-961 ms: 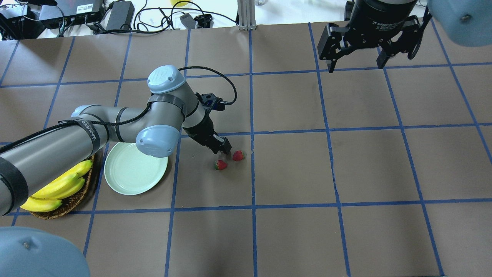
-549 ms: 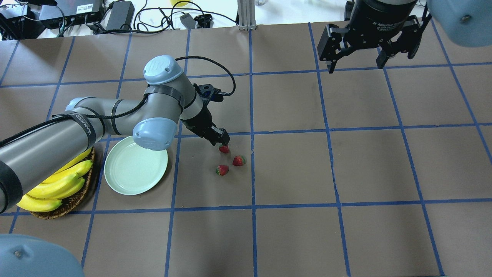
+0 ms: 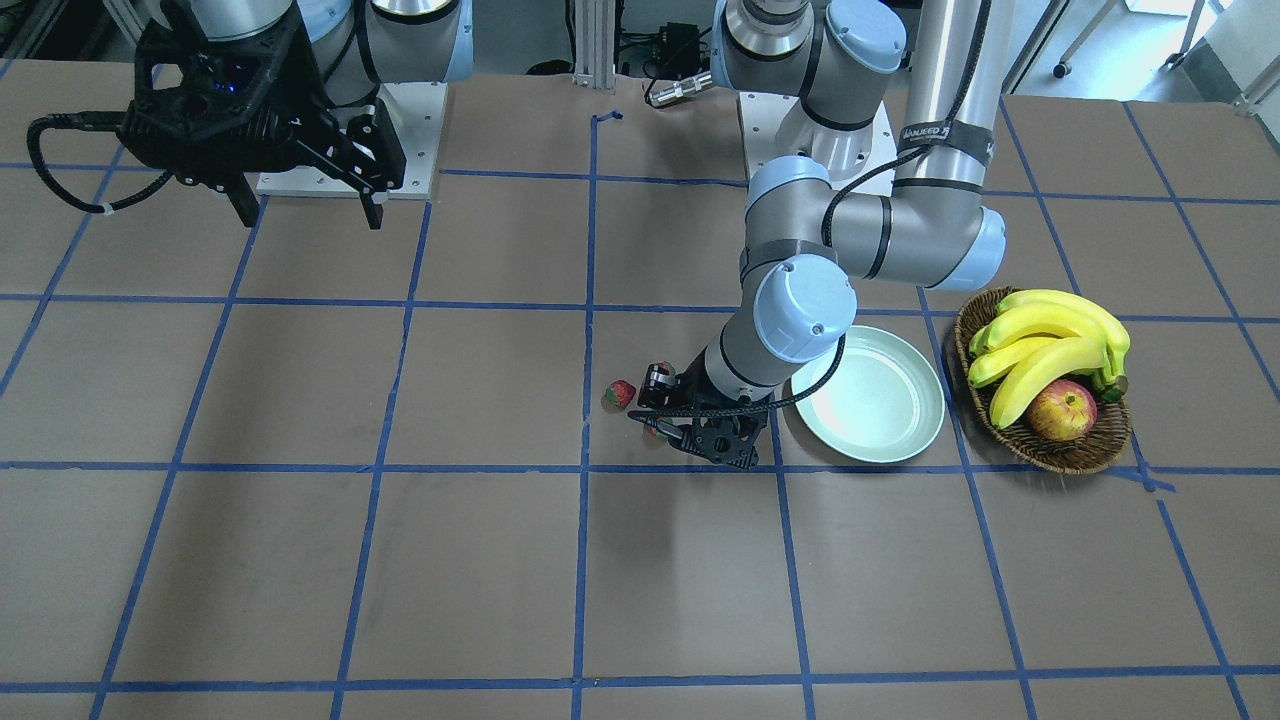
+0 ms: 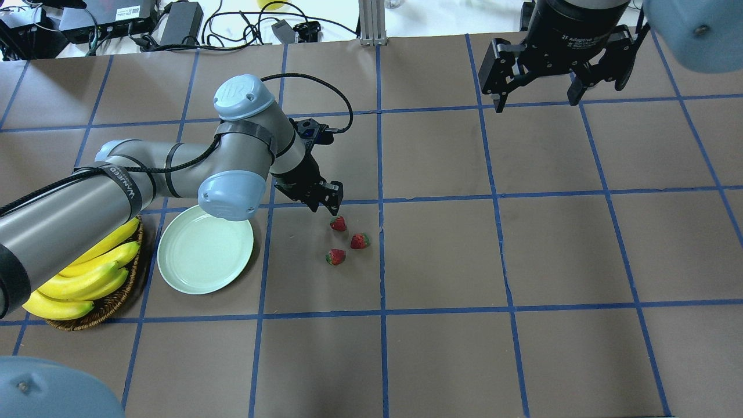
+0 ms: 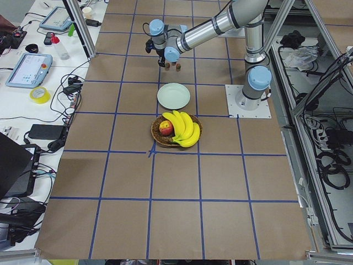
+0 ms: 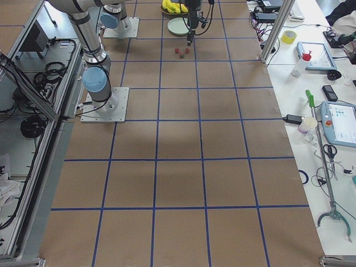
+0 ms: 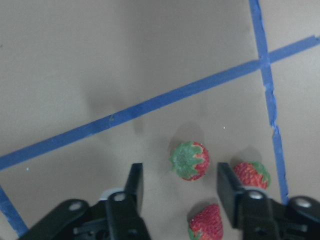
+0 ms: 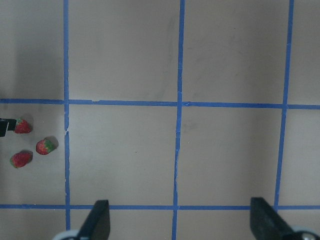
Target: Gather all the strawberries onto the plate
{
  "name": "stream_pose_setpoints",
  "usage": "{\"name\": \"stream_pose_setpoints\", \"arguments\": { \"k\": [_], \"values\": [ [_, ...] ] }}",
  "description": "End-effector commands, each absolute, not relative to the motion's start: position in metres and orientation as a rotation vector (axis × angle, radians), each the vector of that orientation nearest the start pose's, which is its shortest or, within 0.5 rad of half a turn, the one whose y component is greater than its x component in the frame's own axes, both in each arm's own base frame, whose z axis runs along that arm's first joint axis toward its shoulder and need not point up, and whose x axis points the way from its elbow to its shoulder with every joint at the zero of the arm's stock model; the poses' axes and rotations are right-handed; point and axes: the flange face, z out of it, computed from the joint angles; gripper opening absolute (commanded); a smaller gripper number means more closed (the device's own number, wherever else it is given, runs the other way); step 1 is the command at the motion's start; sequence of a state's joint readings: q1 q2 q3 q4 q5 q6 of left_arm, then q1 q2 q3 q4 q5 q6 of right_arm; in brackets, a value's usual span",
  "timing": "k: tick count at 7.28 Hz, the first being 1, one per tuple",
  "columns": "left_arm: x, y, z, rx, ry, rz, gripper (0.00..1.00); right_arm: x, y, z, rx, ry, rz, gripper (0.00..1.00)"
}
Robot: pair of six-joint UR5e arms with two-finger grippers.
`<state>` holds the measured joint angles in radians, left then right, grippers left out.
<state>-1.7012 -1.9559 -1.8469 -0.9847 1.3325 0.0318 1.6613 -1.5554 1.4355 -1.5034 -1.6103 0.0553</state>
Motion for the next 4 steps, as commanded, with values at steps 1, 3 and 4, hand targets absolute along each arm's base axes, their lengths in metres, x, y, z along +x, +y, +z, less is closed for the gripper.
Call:
{"name": "stream_pose_setpoints", "arguments": {
  "k": [1, 3, 4],
  "values": [
    [-0.230, -0.539, 0.204, -0.290, 3.346, 0.229, 1.00, 0.174, -0.487, 0.540, -0.054, 3.176, -0.087, 1.00],
    [-0.230, -0.541, 0.188, -0.539, 3.295, 0.293, 1.00, 0.174, -0.488, 0.539, -0.054, 3.176, -0.085, 1.00],
    [-0.233, -0.541, 0.182, -0.621, 3.289, 0.328, 1.00, 0.173, -0.487, 0.540, -0.052, 3.176, -0.087, 1.00]
  ]
}}
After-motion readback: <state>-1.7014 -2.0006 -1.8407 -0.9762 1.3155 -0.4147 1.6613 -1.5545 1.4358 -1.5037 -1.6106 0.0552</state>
